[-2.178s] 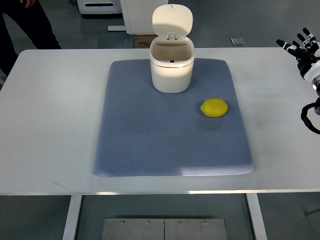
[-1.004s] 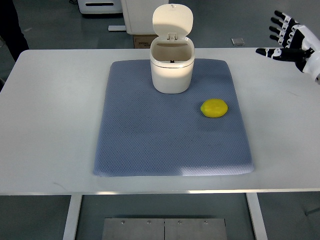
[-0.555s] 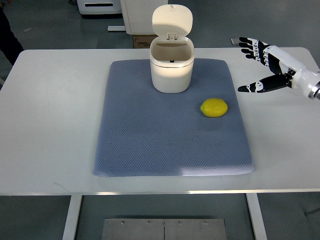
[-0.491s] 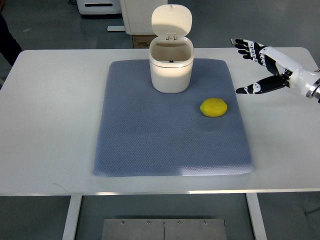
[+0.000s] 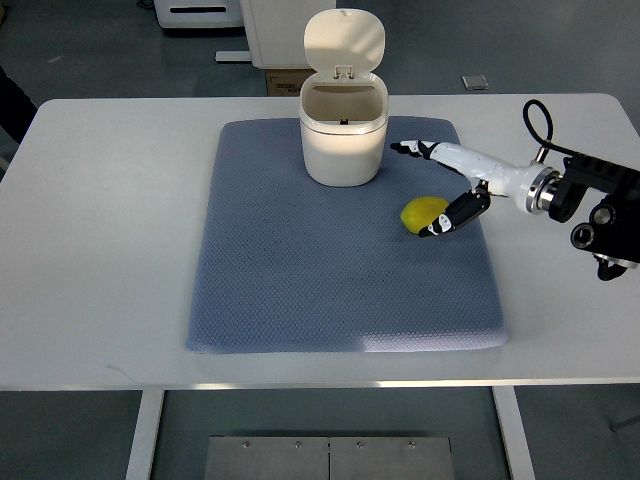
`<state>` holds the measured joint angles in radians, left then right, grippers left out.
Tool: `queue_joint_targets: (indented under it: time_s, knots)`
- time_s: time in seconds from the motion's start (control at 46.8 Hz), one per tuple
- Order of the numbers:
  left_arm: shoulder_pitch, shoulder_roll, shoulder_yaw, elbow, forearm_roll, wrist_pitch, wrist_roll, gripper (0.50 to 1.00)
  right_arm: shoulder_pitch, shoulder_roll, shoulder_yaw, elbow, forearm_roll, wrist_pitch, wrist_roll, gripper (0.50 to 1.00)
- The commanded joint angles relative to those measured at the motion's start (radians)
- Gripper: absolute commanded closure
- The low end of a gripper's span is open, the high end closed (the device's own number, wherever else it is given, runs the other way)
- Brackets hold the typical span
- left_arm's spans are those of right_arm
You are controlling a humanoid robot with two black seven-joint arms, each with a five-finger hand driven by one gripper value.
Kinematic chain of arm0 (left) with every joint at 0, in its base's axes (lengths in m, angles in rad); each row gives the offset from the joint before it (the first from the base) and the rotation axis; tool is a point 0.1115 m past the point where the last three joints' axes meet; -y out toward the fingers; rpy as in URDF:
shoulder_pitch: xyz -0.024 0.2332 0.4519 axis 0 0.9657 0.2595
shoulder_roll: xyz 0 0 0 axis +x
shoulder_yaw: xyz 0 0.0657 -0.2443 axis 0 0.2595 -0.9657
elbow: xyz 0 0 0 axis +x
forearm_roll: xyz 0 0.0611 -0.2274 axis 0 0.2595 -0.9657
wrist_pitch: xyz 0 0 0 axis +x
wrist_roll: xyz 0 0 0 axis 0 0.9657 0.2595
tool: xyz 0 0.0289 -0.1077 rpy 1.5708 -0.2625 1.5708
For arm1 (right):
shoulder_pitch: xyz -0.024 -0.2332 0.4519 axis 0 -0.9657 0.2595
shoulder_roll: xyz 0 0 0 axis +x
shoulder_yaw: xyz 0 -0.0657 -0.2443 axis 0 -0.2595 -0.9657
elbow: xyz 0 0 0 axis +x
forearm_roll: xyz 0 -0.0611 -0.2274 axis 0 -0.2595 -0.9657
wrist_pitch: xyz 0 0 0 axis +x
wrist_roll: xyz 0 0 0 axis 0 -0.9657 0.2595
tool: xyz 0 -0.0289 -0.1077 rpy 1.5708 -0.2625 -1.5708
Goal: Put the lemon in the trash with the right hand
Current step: 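Reach the right hand toward the yellow lemon on the mat, then close the right hand fingers around the yellow lemon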
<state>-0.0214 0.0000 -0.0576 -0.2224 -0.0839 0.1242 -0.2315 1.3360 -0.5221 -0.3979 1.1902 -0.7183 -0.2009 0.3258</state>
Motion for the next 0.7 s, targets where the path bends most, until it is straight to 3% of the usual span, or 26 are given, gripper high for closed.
queue_joint_targets:
  time_s: [0.0,0.278,0.47,0.683]
  knots:
    - [0.000,0.000,0.001,0.000,0.001,0.000,0.000,0.500,0.000,0.030,-0.030,-0.011,0.002,-0.014,-0.025,0.517]
    - [0.000,0.000,-0.001,0.000,0.000,0.000,0.000,0.500,-0.004,0.105,-0.073,-0.096,0.016,-0.046,-0.047,0.551]
    - [0.000,0.000,-0.001,0.000,0.001,0.000,0.000,0.500,-0.014,0.112,-0.081,-0.129,0.017,-0.045,-0.068,0.584]
    - [0.000,0.000,0.001,0.000,0.000,0.000,0.000,0.500,-0.024,0.112,-0.102,-0.172,0.033,-0.045,-0.067,0.588]
